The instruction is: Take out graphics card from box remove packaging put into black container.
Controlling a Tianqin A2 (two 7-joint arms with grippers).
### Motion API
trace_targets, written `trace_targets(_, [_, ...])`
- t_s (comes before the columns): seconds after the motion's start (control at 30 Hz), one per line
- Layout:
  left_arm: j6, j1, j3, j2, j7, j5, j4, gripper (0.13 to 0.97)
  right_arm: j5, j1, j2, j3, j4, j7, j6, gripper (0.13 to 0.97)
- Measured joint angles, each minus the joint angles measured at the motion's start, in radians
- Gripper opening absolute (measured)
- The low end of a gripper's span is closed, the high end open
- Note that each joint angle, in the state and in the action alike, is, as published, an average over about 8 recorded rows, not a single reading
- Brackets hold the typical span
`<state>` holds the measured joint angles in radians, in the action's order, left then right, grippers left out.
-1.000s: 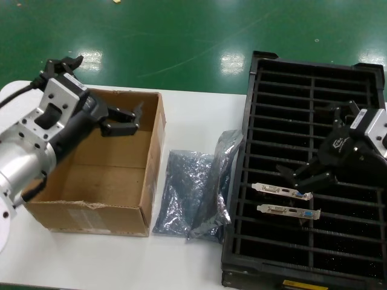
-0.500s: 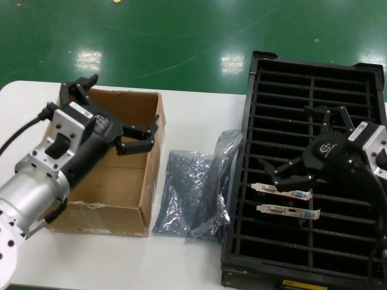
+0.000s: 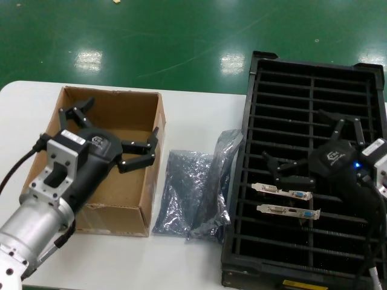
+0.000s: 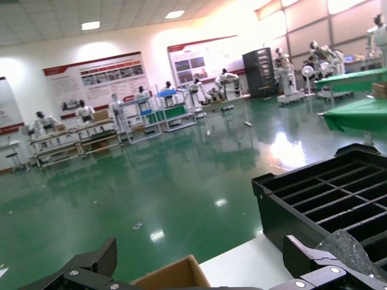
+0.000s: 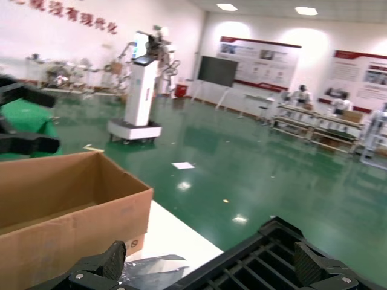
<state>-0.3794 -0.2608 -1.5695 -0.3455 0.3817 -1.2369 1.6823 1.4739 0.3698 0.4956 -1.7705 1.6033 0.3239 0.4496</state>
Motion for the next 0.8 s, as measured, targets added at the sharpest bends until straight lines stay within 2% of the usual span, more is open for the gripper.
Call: trace_targets(0.8, [0.266, 0.183, -0.021, 0.032, -0.268, -0.396, -0.058, 0.966, 0.229, -0.260, -0.137, 0.120, -0.002, -0.228, -0.316, 0.966])
